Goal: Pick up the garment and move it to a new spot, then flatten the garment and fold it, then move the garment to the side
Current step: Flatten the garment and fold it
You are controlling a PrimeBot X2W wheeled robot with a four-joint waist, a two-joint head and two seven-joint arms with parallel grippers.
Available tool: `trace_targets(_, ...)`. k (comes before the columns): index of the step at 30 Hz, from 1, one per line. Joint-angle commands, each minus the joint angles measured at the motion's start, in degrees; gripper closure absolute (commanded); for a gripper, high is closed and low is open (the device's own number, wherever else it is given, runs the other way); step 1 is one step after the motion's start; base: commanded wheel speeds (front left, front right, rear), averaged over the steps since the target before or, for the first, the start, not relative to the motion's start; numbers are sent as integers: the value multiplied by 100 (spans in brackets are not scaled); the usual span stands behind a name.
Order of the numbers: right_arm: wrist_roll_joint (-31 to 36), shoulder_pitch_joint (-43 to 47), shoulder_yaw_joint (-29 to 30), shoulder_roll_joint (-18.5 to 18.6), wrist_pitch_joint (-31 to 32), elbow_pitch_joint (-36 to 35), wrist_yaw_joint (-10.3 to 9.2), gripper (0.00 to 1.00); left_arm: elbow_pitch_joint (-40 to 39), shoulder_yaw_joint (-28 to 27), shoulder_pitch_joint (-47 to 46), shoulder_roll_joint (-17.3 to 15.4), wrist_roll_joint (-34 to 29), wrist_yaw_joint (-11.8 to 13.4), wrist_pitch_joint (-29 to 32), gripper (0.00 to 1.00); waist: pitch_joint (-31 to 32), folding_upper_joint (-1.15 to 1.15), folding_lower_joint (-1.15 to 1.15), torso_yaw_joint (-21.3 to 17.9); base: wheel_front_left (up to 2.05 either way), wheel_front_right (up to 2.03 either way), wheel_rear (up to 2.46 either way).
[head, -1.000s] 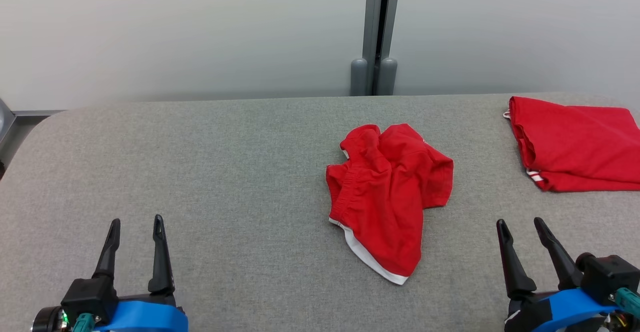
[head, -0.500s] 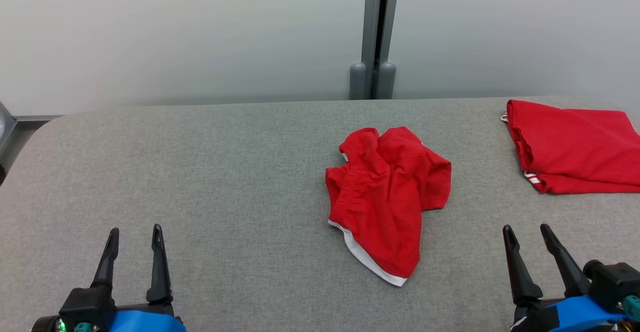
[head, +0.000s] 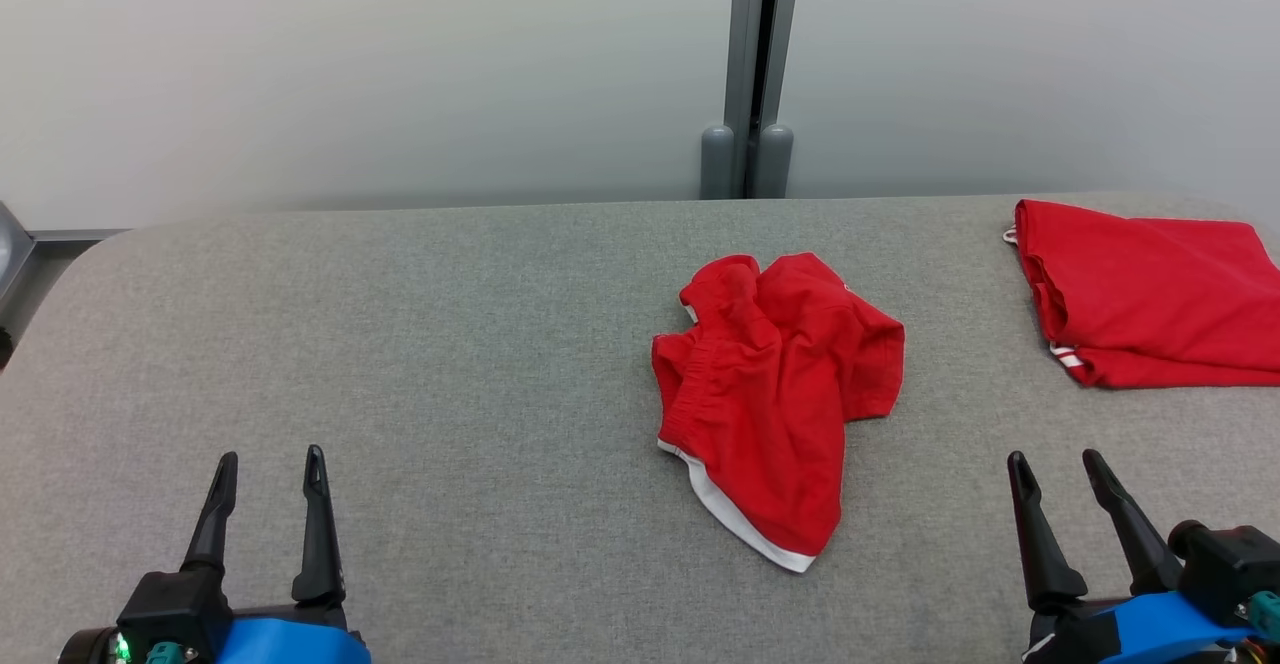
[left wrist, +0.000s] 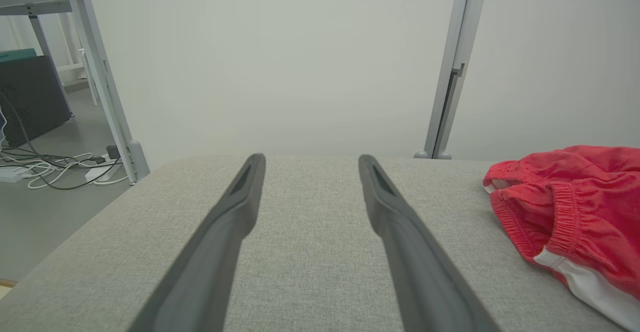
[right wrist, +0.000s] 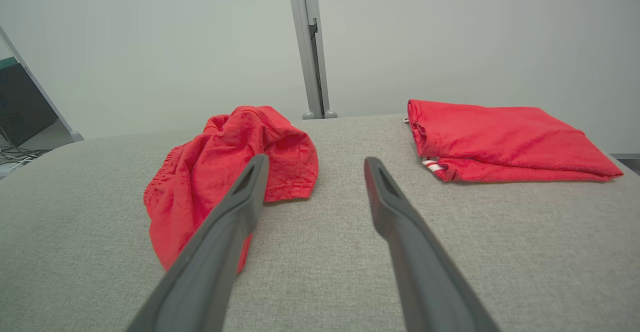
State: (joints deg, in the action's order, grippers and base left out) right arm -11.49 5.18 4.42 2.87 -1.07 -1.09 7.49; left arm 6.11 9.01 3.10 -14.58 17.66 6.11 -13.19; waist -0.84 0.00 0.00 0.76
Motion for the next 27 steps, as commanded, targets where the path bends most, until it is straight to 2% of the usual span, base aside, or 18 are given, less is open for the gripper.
trace_targets(1,-1,34,6,5,-6,11,1,0,-15,5,16,-39,21,35,4,0,2,0,0,-3,0,0,0)
trace_targets(13,11,9,-10,5,-7,26,1,0,-43,43,37,-67,29,80,19,0,3,0,0,-45,0,0,0)
trace_targets(16,18,-38,-22,5,5,3,1,0,-42,119,-107,-49,33,20,36,0,-47,0,0,-69,0,0,0)
trace_targets(20,29,-161,-66,5,0,3,1,0,12,394,-442,-2,-45,-175,104,0,-151,0,0,-137,0,0,0)
trace_targets(27,28,-334,-181,6,-47,37,1,0,364,1020,-1359,165,-237,-694,280,0,-389,0,0,-394,0,0,0)
